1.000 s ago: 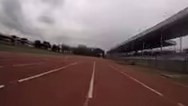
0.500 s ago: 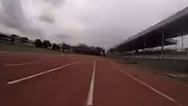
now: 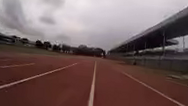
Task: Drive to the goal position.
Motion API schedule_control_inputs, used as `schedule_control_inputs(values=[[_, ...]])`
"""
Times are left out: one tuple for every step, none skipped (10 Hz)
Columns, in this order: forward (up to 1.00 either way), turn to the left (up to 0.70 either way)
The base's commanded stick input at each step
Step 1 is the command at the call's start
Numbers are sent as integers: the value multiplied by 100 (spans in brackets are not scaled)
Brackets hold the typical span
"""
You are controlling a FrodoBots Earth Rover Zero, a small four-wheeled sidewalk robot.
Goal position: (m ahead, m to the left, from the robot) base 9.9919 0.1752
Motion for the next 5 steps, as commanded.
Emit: schedule_control_inputs(values=[[50,0],[50,0],[50,0],[50,0],[50,0]])
